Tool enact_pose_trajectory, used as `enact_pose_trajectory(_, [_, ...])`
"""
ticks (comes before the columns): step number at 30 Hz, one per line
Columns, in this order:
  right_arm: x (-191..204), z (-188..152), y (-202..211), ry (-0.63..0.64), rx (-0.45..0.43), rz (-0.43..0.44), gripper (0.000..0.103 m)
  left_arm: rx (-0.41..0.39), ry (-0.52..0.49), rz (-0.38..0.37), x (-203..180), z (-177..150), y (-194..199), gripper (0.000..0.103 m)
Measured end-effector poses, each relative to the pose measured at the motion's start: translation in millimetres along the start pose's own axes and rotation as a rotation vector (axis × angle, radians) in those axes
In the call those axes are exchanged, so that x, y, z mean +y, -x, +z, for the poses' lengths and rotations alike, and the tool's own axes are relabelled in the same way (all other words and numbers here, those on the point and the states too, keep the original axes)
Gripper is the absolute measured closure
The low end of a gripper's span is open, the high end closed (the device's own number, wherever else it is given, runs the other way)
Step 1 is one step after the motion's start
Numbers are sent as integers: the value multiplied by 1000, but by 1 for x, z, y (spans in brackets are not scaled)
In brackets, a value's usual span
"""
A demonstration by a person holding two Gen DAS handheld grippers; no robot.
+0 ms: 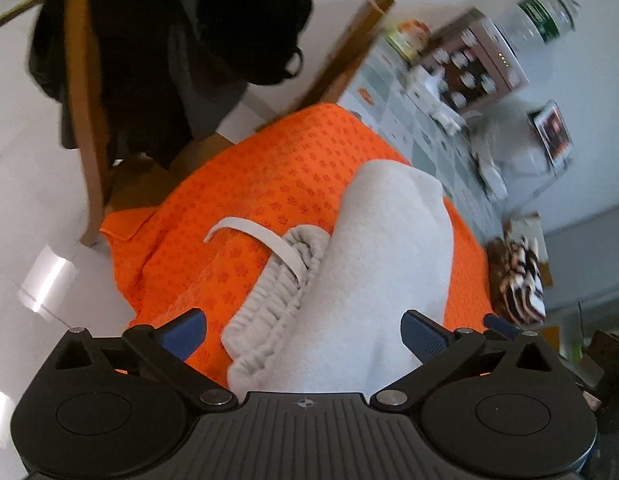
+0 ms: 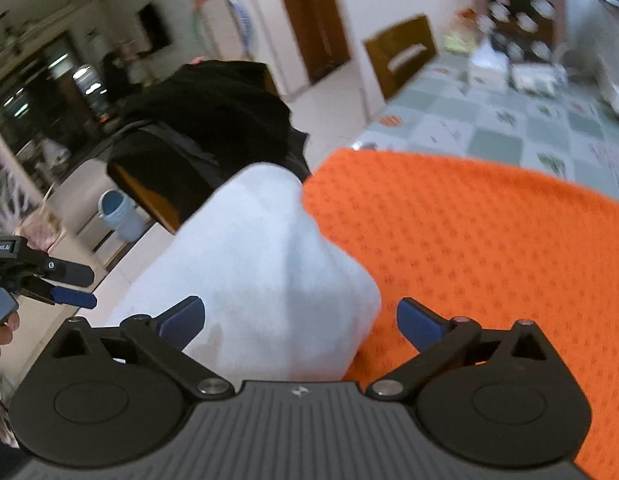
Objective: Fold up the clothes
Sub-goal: 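Carry the folded pants with both tools toward the wooden chair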
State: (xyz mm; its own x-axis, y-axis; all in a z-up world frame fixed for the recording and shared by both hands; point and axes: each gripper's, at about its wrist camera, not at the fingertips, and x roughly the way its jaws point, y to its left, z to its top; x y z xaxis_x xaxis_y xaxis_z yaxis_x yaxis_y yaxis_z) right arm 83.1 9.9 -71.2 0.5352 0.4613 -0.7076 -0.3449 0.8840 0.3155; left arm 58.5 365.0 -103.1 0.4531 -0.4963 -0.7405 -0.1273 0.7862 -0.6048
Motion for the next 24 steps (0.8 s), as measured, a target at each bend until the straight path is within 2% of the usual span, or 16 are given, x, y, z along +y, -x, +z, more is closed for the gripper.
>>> enact_pose_trajectory(3, [1,-14,-1,-67,2,-13,0,69,-64,-41,7,8,-8,0])
enact_pose_trajectory(7, [-4,-35,-8,-197,9,19,0,172,-113,-106,19,14,-28,0])
enact_pose_trajectory(13, [-19,-65,-31,-427,80,151,0,281,-79,-266,40,19,-61,0])
enact_pose_trajectory(16, [-25,-78,-46,-543,115,181,0,302,-85,-286,42,22,-75,0])
enact_pose_trajectory(19, [-26,-84,-53,-589,115,193,0,327,-81,-314,43,26,-86,0])
enact_pose_trajectory(24, [-28,-84,-64,-592,128,194,0,351,-138,-351,43,31,-96,0])
